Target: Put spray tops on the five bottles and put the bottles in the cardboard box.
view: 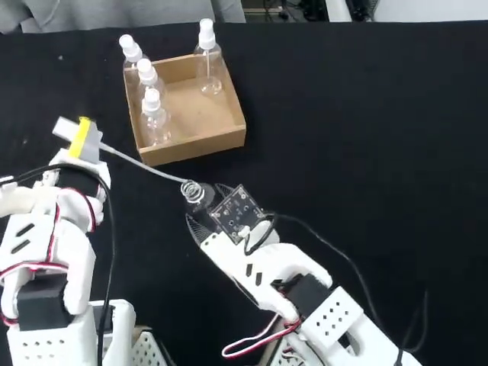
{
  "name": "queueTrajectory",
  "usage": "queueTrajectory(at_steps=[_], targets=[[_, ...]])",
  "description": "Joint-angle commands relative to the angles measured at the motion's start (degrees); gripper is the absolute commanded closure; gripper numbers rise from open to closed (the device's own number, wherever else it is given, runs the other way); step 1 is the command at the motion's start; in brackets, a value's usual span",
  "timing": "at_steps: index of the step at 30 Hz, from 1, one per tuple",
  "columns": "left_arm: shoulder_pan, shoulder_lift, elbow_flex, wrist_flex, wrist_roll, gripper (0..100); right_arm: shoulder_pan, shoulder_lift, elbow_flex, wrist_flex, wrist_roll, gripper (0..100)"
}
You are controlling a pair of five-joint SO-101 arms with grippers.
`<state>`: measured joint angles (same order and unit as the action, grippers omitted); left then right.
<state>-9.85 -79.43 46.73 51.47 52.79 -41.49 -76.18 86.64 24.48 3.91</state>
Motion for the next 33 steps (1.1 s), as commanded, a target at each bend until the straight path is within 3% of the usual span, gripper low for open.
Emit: queueTrajectory(at_steps=[1, 13, 24, 33], targets=[[0.84, -2.99, -3.38, 1.41, 0.26, 97, -0.62, -0.84, -0.40, -1.76, 0.35, 84.0], [0.84, -12.04, 6.29, -4.92, -2.64, 97, -0.88, -0.92, -0.31, -1.76, 3.34, 84.2], [1.10, -12.40, 8.84, -4.66, -2.64, 97, -0.88, -0.92, -0.22, -2.99, 3.43, 84.2], [7.43, -12.40, 10.77, -4.75, -5.89, 97, -0.88, -0.92, -0.22, -3.08, 3.43, 84.2]])
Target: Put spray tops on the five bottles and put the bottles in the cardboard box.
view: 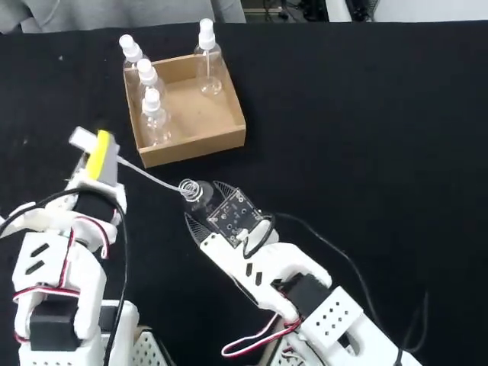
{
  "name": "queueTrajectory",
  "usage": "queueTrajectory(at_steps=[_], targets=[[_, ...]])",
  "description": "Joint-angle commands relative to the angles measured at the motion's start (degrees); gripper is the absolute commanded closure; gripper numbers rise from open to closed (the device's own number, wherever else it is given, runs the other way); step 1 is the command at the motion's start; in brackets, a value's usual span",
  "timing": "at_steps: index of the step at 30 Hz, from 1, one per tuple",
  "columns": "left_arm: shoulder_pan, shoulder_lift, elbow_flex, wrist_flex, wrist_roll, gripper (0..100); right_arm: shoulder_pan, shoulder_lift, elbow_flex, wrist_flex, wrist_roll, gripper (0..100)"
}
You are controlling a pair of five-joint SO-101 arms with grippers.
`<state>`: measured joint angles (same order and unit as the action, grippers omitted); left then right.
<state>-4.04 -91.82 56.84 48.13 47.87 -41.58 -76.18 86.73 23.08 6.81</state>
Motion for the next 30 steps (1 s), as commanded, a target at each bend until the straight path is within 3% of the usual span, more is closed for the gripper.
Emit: queueTrajectory(at_steps=[1, 7, 12, 22, 30], targets=[[1.63, 0.00, 0.92, -1.49, -0.97, 97, -0.79, -0.92, -0.31, -1.67, 0.53, 84.2], [1.98, 0.53, 1.19, -1.58, -1.76, 97, -0.79, -0.92, -0.22, -1.32, 0.53, 84.2], [7.43, 0.44, 1.10, -2.29, -8.44, 97, -0.79, -0.92, 0.57, -1.49, 0.35, 84.2], [8.40, 0.18, 4.18, -1.85, -8.97, 97, -0.62, -0.92, 0.22, -1.49, 0.00, 84.3], [13.32, 0.00, 7.96, -1.85, -17.14, 97, -0.79, -0.92, 0.04, -1.49, 0.26, 84.3]])
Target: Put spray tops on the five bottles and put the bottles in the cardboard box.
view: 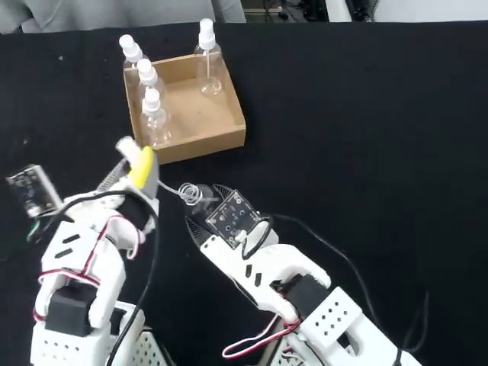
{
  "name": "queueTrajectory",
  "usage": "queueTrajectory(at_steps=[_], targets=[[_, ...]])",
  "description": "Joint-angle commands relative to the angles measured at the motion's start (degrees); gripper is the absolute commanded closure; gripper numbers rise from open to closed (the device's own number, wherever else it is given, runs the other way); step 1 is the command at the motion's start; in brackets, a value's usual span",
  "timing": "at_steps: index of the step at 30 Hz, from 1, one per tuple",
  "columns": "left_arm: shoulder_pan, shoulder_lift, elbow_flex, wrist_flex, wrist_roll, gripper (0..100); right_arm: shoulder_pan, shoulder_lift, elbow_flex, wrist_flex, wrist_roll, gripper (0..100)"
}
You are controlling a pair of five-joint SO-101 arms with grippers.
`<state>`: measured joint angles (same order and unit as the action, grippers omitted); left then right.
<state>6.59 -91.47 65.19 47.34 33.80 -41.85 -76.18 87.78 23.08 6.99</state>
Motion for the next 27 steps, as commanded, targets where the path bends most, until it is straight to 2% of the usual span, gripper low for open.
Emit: queueTrajectory(at_steps=[1, 5, 10, 13, 16, 19, 27], targets=[[3.12, -0.35, -0.40, -1.05, -3.96, 97, -0.53, -0.92, -0.92, -1.49, 0.09, 84.3], [3.65, -0.35, -0.40, -0.97, -6.15, 97, -0.53, -0.92, -0.92, -1.49, 0.09, 84.3], [3.74, -0.35, -1.19, 3.60, -6.86, 88, -0.53, -0.92, -0.92, -1.49, 0.09, 84.3], [3.74, 0.18, -2.33, 5.10, -6.95, 88, -0.53, -0.92, -1.01, -1.49, 0.09, 84.3], [4.00, 0.18, -2.33, 4.92, -7.30, 87, -0.53, -1.01, -1.01, -1.49, 0.09, 84.3], [5.32, 0.18, -1.98, 5.01, -10.46, 83, -0.62, -1.01, -1.01, -1.49, 0.09, 84.3], [5.32, 0.18, -1.80, 5.10, -11.96, 77, -0.62, -1.01, -1.10, -1.49, 0.09, 84.3]])
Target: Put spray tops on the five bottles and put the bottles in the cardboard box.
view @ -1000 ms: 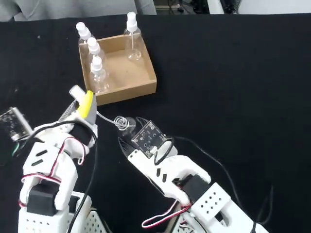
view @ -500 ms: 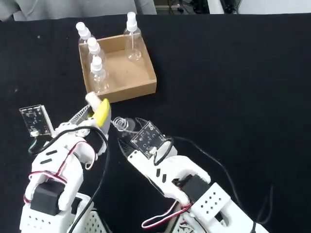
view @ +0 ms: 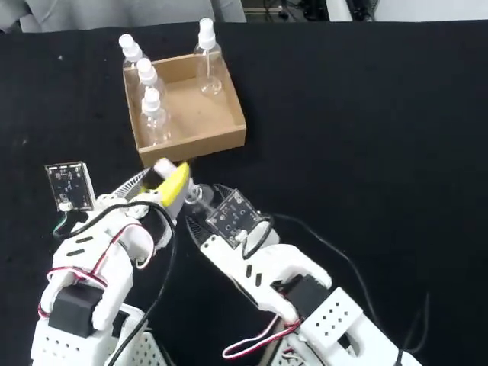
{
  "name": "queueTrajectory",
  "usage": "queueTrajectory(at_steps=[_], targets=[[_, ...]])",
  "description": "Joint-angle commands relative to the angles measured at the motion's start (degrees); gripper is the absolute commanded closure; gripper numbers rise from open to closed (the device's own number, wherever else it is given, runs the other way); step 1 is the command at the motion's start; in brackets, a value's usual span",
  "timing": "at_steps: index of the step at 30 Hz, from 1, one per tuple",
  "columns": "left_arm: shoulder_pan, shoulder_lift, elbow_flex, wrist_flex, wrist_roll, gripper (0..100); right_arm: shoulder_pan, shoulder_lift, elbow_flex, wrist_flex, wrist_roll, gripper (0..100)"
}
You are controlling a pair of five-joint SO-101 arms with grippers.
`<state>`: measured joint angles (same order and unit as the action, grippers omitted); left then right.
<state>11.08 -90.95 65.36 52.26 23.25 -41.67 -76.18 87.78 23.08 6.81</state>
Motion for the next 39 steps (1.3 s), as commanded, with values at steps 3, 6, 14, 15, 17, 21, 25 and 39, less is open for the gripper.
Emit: queueTrajectory(at_steps=[3, 6, 14, 15, 17, 21, 25, 39], targets=[[1.01, -0.79, -1.98, 0.18, -4.84, 77, -0.79, -1.01, -1.10, -1.58, 0.26, 84.3], [0.57, -0.88, -2.68, 0.09, -5.80, 76, -0.79, -1.01, -1.10, -1.58, 0.26, 84.3], [-4.70, -0.88, -8.92, 2.11, -5.45, 76, -0.70, -1.01, -1.01, -1.58, 0.35, 84.3], [-5.58, -0.88, -9.19, 2.11, -5.45, 76, -0.70, -1.01, -1.01, -1.58, 0.35, 84.3], [-7.43, -0.88, -9.27, 1.85, -5.45, 77, -0.70, -1.01, -1.01, -1.58, 0.35, 84.3], [-10.86, -0.88, -8.75, 1.67, -5.36, 77, -0.79, -1.01, -1.98, -1.58, 0.00, 84.3], [-14.81, -0.88, -8.75, 1.67, -2.29, 77, -0.79, -1.01, -2.15, -1.58, 0.00, 84.3], [-20.62, -0.97, 0.92, -3.16, 2.29, 77, -0.79, -1.01, -4.44, -1.49, -0.09, 84.3]])
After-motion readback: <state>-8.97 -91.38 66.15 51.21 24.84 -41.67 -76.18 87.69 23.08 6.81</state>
